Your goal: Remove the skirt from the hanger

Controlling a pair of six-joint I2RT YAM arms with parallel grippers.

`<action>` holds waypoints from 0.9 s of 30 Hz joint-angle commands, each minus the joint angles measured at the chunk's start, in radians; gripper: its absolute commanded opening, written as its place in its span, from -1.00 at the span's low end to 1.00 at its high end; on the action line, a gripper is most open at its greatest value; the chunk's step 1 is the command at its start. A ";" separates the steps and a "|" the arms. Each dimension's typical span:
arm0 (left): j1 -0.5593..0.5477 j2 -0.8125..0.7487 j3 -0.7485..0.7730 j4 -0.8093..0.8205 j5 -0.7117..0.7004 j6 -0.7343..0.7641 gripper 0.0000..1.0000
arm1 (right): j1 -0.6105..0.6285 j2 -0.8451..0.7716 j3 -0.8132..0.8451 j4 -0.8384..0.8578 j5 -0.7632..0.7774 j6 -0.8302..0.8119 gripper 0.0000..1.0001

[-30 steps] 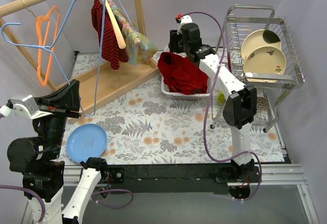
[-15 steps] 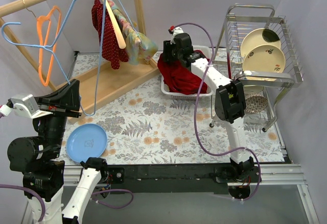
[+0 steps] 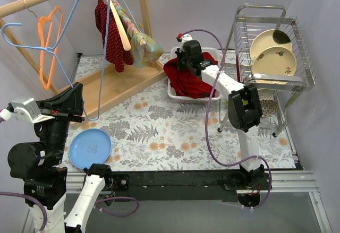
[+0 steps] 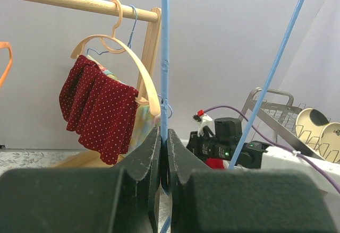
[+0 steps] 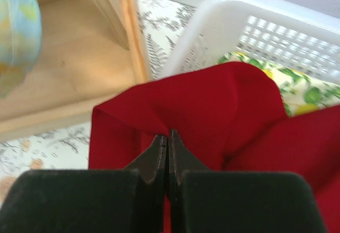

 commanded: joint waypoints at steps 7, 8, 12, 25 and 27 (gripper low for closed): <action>0.005 -0.008 0.033 -0.003 -0.001 -0.001 -1.00 | 0.072 -0.227 -0.103 0.038 0.569 -0.293 -0.97; 0.005 -0.009 0.031 -0.004 0.002 0.000 -1.00 | 0.072 -0.231 -0.113 0.043 0.600 -0.311 -0.97; 0.005 -0.005 0.028 -0.004 -0.005 0.005 -1.00 | 0.072 -0.262 -0.227 0.113 0.708 -0.356 -0.97; 0.005 0.040 -0.002 -0.026 -0.129 0.063 -1.00 | 0.081 -0.082 -0.295 -0.035 0.685 -0.351 -0.97; 0.005 0.052 0.001 -0.049 -0.159 0.066 -1.00 | 0.079 -0.059 -0.286 -0.052 0.685 -0.350 -0.97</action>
